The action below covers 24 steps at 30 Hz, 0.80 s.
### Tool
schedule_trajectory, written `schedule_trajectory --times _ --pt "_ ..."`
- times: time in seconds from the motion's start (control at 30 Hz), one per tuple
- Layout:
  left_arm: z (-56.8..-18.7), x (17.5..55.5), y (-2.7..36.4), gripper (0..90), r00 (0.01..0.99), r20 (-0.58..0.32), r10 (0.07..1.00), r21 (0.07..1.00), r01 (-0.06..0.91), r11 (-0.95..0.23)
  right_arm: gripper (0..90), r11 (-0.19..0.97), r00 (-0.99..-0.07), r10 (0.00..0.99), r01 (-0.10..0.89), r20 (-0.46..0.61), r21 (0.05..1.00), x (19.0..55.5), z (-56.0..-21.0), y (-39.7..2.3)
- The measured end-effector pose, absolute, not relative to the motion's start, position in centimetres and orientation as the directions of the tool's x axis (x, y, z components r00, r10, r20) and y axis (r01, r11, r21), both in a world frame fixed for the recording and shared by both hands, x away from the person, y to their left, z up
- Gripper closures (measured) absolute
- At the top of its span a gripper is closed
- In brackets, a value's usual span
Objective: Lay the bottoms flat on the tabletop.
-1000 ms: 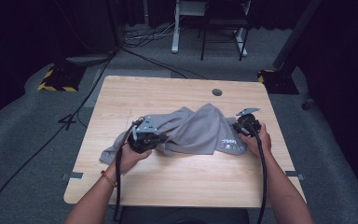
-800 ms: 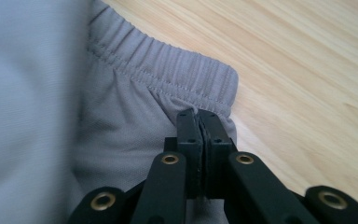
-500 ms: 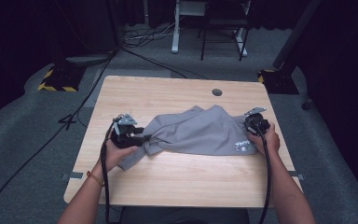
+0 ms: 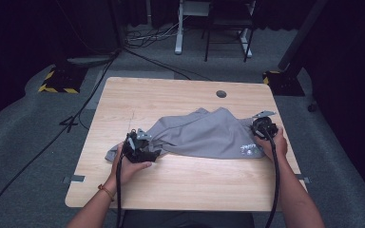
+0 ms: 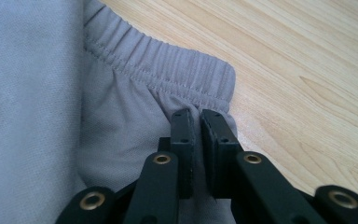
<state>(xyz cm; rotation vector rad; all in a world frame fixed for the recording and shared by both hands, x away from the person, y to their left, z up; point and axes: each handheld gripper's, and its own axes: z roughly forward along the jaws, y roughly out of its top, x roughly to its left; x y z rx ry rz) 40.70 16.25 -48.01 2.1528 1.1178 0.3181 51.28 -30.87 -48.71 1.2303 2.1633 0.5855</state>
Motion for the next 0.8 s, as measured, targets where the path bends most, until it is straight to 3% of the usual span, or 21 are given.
schedule_trajectory --times 0.07,0.13,0.23,0.3,0.53,0.67,0.8 --pt "-48.5 41.3 16.3 39.1 0.572 -0.09 0.815 0.65 0.654 -0.387 83.3 0.481 -0.413 0.872 0.619 -0.263 0.621 51.2 -48.7 -30.9" --pt "-48.8 41.4 16.1 50.1 0.617 -0.104 0.78 0.651 0.636 -0.415 83.6 0.48 -0.414 0.872 0.617 -0.262 0.623 51.2 -48.7 -31.0" --pt "-48.3 41.1 16.0 75.7 0.66 -0.052 0.749 0.655 0.589 -0.473 84.7 0.487 -0.416 0.869 0.615 -0.269 0.621 51.1 -48.7 -31.1" --pt "-47.5 40.9 16.6 84.8 0.694 -0.071 0.717 0.675 0.562 -0.478 86.6 0.488 -0.41 0.869 0.616 -0.278 0.618 51.1 -48.8 -31.2" --pt "-42.3 40.6 21.2 86.2 0.69 -0.08 0.719 0.766 0.504 -0.398 88.9 0.466 -0.364 0.884 0.643 -0.293 0.608 51.3 -48.8 -32.7" --pt "-40.7 41.6 23.7 85.2 0.6 -0.037 0.799 0.777 0.52 -0.355 89.0 0.454 -0.336 0.891 0.656 -0.306 0.603 51.4 -48.8 -33.8" --pt "-41.2 43.3 25.4 73.2 0.461 -0.025 0.887 0.749 0.596 -0.289 89.0 0.442 -0.315 0.897 0.663 -0.311 0.604 51.5 -48.8 -34.5"
